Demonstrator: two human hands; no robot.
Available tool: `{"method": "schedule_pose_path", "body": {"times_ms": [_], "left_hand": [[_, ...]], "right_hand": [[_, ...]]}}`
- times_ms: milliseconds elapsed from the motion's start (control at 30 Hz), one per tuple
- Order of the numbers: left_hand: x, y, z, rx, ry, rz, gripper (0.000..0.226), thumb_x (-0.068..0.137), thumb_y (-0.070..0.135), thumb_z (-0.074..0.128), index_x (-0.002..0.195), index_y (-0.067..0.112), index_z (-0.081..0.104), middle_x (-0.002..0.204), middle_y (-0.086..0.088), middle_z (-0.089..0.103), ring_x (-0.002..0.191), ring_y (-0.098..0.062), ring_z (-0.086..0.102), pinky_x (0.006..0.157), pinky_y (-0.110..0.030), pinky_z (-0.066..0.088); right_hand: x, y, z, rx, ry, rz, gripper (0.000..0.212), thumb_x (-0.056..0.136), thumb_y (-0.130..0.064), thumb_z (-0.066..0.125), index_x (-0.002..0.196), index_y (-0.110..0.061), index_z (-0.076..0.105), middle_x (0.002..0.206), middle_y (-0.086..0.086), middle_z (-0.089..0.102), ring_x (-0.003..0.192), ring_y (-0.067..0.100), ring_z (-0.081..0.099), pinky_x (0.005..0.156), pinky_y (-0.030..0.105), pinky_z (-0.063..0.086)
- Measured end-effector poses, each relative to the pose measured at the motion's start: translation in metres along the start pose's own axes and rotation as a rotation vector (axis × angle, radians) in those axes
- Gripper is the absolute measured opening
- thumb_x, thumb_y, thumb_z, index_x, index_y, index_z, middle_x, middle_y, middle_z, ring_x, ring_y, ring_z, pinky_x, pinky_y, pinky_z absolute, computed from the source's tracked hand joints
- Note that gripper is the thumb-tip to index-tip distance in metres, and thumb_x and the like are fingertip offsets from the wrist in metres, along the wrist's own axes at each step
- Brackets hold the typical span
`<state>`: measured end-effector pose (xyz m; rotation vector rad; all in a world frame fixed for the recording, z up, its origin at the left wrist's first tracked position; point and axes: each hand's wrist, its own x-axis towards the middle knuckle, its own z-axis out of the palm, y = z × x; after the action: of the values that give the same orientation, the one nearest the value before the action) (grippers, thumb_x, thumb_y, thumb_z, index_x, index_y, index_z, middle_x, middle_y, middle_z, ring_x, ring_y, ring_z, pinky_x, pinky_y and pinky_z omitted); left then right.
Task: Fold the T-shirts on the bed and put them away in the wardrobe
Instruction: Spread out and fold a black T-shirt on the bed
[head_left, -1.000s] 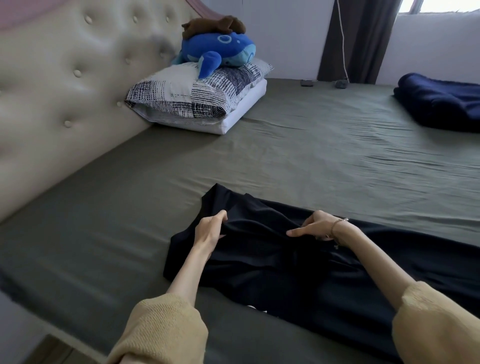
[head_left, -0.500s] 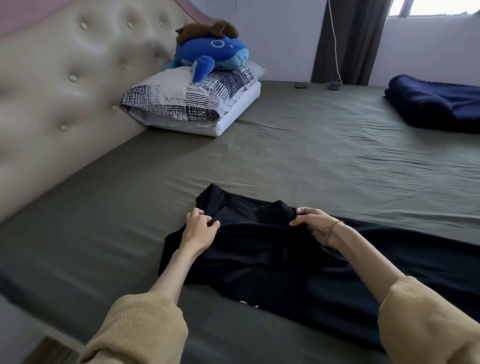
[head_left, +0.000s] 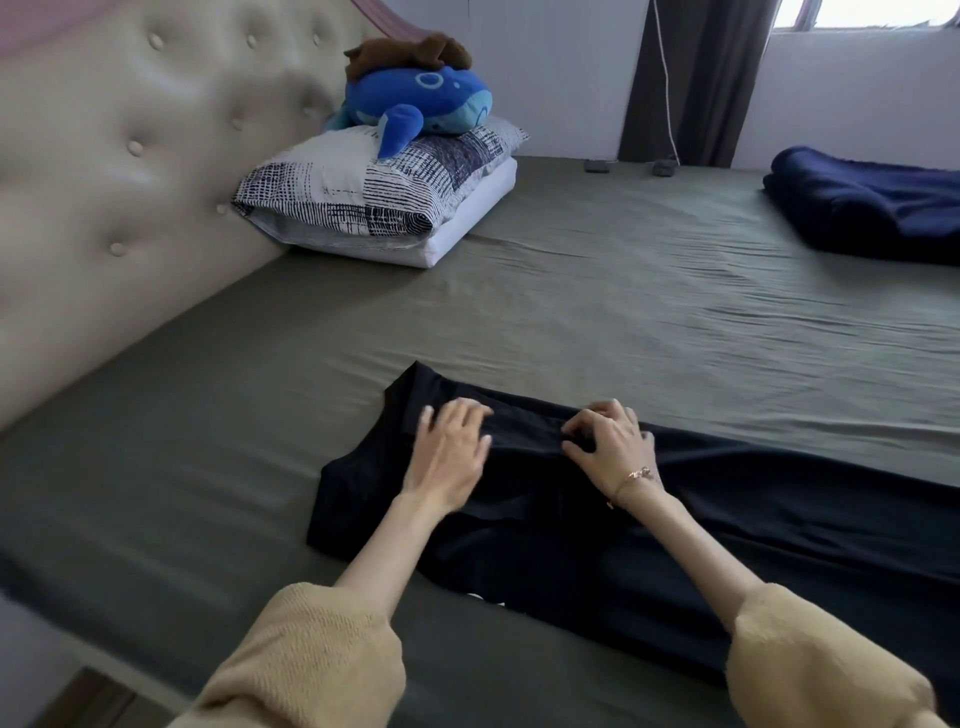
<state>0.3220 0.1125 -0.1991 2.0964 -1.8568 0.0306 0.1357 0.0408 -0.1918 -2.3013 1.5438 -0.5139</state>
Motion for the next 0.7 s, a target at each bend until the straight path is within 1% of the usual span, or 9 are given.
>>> {"method": "schedule_pose_path", "body": {"times_ms": [33,67,100,133,200,267,367,533,700], "left_hand": [[0.001,0.008,0.001,-0.049,-0.095,0.046,0.044,0.101,0.032,0.034,0.144,0.023,0.031,0.153,0.007,0.025,0.144,-0.007,0.012,0.118,-0.041,0.003],[0.002,0.015,0.002,-0.083,-0.188,0.063,0.048,0.102,0.033,0.031,0.149,0.024,0.023,0.157,0.009,0.016,0.145,-0.005,0.004,0.118,-0.042,-0.002],[0.002,0.019,0.005,-0.101,-0.274,0.056,0.051,0.103,0.034,0.028,0.151,0.024,0.016,0.159,0.009,0.008,0.145,-0.004,-0.003,0.117,-0.044,-0.005],[0.002,0.021,0.007,-0.103,-0.348,0.038,0.053,0.103,0.034,0.026,0.152,0.024,0.009,0.159,0.009,0.001,0.145,-0.004,-0.008,0.117,-0.045,-0.008],[-0.001,0.020,0.011,-0.069,-0.441,0.018,0.055,0.103,0.034,0.024,0.152,0.025,0.000,0.159,0.007,-0.008,0.145,-0.006,-0.013,0.115,-0.046,-0.011],[-0.003,0.018,0.010,-0.030,-0.484,0.018,0.057,0.103,0.034,0.024,0.151,0.026,-0.005,0.158,0.005,-0.013,0.144,-0.008,-0.017,0.113,-0.047,-0.014],[-0.005,0.017,0.008,0.019,-0.519,0.027,0.059,0.102,0.034,0.023,0.150,0.028,-0.010,0.157,0.004,-0.019,0.143,-0.012,-0.023,0.112,-0.051,-0.016],[-0.009,0.023,0.005,0.082,-0.519,0.010,0.055,0.103,0.033,0.014,0.149,0.025,-0.015,0.156,0.000,-0.023,0.142,-0.016,-0.026,0.110,-0.058,-0.014],[-0.014,0.053,0.006,-0.027,-0.464,-0.001,0.052,0.103,0.037,0.011,0.149,0.027,-0.013,0.156,0.002,-0.022,0.141,-0.010,-0.026,0.110,-0.053,-0.017]], "right_hand": [[-0.002,-0.001,0.003,-0.049,0.006,-0.088,0.030,0.091,-0.030,0.055,0.121,-0.027,0.057,0.144,-0.005,0.034,0.134,0.014,0.029,0.104,0.037,0.027],[-0.002,-0.003,0.005,-0.072,-0.030,-0.172,0.037,0.094,-0.030,0.050,0.131,-0.026,0.050,0.152,-0.007,0.025,0.140,0.012,0.020,0.109,0.037,0.022],[-0.002,-0.005,0.008,-0.073,-0.108,-0.226,0.043,0.098,-0.029,0.044,0.140,-0.025,0.040,0.156,-0.008,0.015,0.144,0.009,0.012,0.114,0.038,0.016],[-0.003,-0.006,0.011,-0.087,-0.219,-0.237,0.049,0.100,-0.030,0.038,0.147,-0.025,0.027,0.158,-0.009,0.006,0.145,0.007,0.003,0.116,0.040,0.009],[-0.003,-0.003,0.015,-0.162,-0.423,-0.195,0.056,0.102,-0.035,0.028,0.151,-0.024,0.004,0.158,-0.007,-0.009,0.144,0.006,-0.010,0.116,0.045,-0.002],[-0.005,0.002,0.017,-0.251,-0.503,-0.186,0.058,0.102,-0.041,0.022,0.150,-0.024,-0.006,0.156,-0.007,-0.018,0.143,0.006,-0.017,0.113,0.050,-0.010],[-0.009,0.002,0.014,-0.296,-0.527,-0.210,0.059,0.101,-0.044,0.018,0.149,-0.024,-0.011,0.155,-0.006,-0.023,0.142,0.008,-0.022,0.112,0.054,-0.012],[-0.012,0.003,0.007,-0.249,-0.504,-0.158,0.058,0.101,-0.046,0.018,0.150,-0.027,-0.007,0.155,-0.007,-0.021,0.141,0.006,-0.021,0.111,0.056,-0.013],[-0.021,0.027,-0.010,-0.234,-0.442,-0.057,0.058,0.100,-0.047,0.018,0.150,-0.028,-0.005,0.156,-0.006,-0.018,0.142,0.007,-0.018,0.110,0.057,-0.012]]}}
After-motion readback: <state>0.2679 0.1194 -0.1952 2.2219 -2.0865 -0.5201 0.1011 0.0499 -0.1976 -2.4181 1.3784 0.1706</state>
